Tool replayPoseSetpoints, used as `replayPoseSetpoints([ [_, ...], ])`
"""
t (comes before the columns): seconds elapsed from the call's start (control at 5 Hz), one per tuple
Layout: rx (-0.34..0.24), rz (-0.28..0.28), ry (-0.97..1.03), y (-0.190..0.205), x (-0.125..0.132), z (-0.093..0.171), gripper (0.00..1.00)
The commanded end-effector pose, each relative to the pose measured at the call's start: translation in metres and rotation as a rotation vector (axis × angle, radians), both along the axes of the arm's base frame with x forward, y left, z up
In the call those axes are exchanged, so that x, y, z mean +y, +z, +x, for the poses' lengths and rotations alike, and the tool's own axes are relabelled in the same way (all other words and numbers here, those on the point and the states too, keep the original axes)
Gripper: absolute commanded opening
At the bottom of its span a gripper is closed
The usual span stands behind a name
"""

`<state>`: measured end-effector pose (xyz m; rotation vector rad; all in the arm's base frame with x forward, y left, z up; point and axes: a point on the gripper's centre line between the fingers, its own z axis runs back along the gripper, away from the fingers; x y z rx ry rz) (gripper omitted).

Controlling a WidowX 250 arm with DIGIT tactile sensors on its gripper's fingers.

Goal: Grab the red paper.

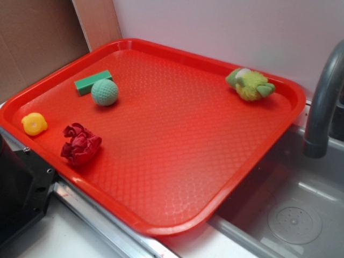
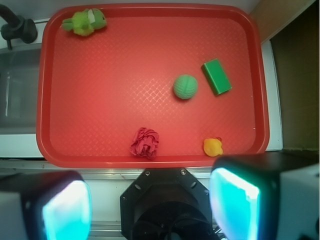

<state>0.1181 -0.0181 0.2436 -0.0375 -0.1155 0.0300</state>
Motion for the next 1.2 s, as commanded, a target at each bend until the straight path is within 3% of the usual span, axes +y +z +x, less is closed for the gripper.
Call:
replayPoseSetpoints([
  [0.0,0.000,0.000,0.000,0.000,0.000,0.000,1.00],
  [0.2,0.020,0.054,-0.050,-0.050,0.020,-0.007,1.00],
  [0.4,0.060,0.094,-0.001,-0.099,0.018,0.040,1.00],
  [0.6,0.032,0.061,-0.022,-0.148,0.012,0.075,1.00],
  [0.8,0.062,0.015,-0.037,-0.198,-0.002,0.090,1.00],
  [1.0,0.096,0.016,-0.075,-0.201,-0.005,0.039,1.00],
])
